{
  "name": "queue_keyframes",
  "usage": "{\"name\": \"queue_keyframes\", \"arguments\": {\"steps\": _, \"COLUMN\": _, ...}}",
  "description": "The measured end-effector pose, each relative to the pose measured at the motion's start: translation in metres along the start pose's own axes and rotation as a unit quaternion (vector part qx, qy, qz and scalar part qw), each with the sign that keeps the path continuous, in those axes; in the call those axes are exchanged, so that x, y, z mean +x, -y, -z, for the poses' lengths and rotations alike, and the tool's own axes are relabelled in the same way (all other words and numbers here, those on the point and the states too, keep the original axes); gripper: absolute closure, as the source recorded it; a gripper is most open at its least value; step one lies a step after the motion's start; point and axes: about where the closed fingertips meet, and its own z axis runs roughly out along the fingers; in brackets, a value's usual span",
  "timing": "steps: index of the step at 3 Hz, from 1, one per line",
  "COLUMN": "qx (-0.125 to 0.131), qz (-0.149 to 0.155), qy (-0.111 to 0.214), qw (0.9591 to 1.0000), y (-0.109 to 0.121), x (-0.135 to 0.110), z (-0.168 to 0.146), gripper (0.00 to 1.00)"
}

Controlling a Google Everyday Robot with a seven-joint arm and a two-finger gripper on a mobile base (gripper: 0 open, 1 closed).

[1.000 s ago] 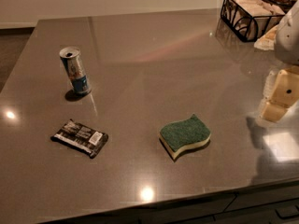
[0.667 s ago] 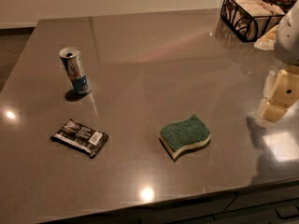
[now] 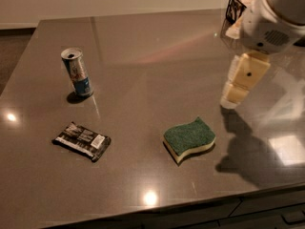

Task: Move redbull can near sponge

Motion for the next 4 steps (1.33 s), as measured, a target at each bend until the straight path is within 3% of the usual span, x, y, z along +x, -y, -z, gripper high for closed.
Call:
{"name": "queue_keyframes", "arguments": {"steps": 2, "qx": -0.020, "qz": 0.018, "qy": 0.065, "qw": 0.9975, "y": 0.017, "x": -0.100, "z": -0.054, "gripper": 0.00}}
{"name": "queue_keyframes", "arguments": {"steps": 4, "qx": -0.029, "qz": 0.020, "qy": 0.106, "qw": 0.9937, "y": 0.024, "x": -0.195, "z": -0.106, "gripper": 0.00}}
